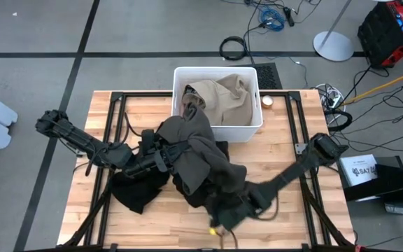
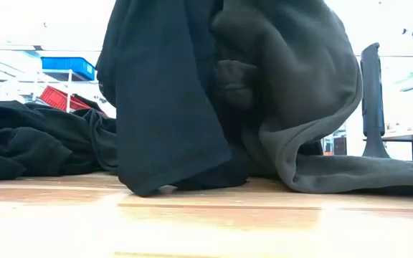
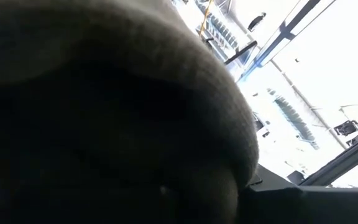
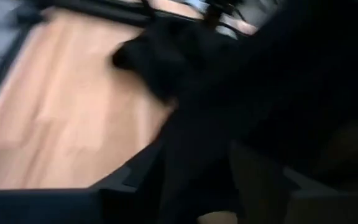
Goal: Sort clothes
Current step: Put the gray hoodie into the white bin
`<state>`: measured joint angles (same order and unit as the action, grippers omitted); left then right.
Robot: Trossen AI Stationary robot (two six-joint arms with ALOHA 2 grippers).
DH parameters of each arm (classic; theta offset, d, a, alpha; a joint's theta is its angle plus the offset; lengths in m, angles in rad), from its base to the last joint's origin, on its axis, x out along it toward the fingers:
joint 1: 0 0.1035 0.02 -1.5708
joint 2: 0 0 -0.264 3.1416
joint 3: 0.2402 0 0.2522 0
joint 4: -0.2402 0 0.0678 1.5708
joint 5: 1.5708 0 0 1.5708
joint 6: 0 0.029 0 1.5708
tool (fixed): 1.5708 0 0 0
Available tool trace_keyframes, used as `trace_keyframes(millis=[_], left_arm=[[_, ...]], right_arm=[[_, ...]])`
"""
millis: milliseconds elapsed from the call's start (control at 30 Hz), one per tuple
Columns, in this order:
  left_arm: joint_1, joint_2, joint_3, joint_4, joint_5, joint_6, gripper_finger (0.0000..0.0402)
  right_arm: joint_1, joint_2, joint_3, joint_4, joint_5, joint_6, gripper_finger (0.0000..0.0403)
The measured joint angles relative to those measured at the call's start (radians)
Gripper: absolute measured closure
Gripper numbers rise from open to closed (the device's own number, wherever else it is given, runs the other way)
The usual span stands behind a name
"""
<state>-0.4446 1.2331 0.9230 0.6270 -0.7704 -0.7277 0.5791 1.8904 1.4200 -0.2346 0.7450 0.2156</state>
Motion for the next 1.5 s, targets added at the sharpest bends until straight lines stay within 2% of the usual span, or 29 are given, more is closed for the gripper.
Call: trace_keyframes(millis=[67, 200, 400, 500, 600, 700, 733, 800, 933, 1067, 1333, 1500], left_arm=[[-0.001, 0.000, 0.000, 0.000, 0.001, 0.000, 0.0345], [-0.001, 0.000, 0.000, -0.006, 0.003, 0.000, 0.0345], [-0.001, 0.000, 0.000, -0.007, 0.004, 0.000, 0.0345], [0.000, 0.000, 0.000, -0.007, 0.004, 0.000, 0.0345], [0.000, 0.000, 0.000, -0.009, 0.004, 0.000, 0.0345], [0.000, 0.001, 0.000, -0.012, 0.004, 0.001, 0.0345], [0.000, 0.001, 0.000, -0.012, 0.004, 0.001, 0.0345], [0.000, 0.001, 0.000, -0.012, 0.005, 0.001, 0.0345], [0.000, 0.001, 0.000, -0.011, 0.010, 0.001, 0.0345], [0.000, 0.002, 0.000, -0.012, 0.010, 0.001, 0.0345], [-0.001, 0.002, -0.001, -0.015, 0.000, 0.009, 0.0345], [0.002, 0.000, 0.000, 0.010, -0.050, 0.012, 0.0345]], right_arm=[[-0.040, 0.000, 0.000, -0.002, 0.001, 0.089, 0.0214], [-0.081, 0.000, 0.000, -0.001, -0.006, 0.146, 0.0195], [-0.111, 0.011, 0.000, 0.064, 0.033, 0.145, 0.0198], [-0.143, 0.034, 0.000, 0.160, -0.017, 0.109, 0.0207], [-0.173, 0.053, 0.000, 0.230, -0.123, 0.105, 0.0252], [-0.182, 0.072, 0.000, 0.239, -0.211, 0.062, 0.0359], [-0.182, 0.074, 0.000, 0.229, -0.237, 0.042, 0.0379], [-0.172, 0.075, 0.000, 0.199, -0.262, 0.069, 0.0392], [-0.120, 0.063, 0.000, 0.073, -0.414, 0.133, 0.0401], [-0.027, 0.056, 0.001, -0.138, -0.546, 0.235, 0.0402], [0.157, 0.055, 0.001, -0.606, -0.526, 0.625, 0.0403], [0.277, 0.058, -0.002, -0.858, -0.644, 0.892, 0.0403]])
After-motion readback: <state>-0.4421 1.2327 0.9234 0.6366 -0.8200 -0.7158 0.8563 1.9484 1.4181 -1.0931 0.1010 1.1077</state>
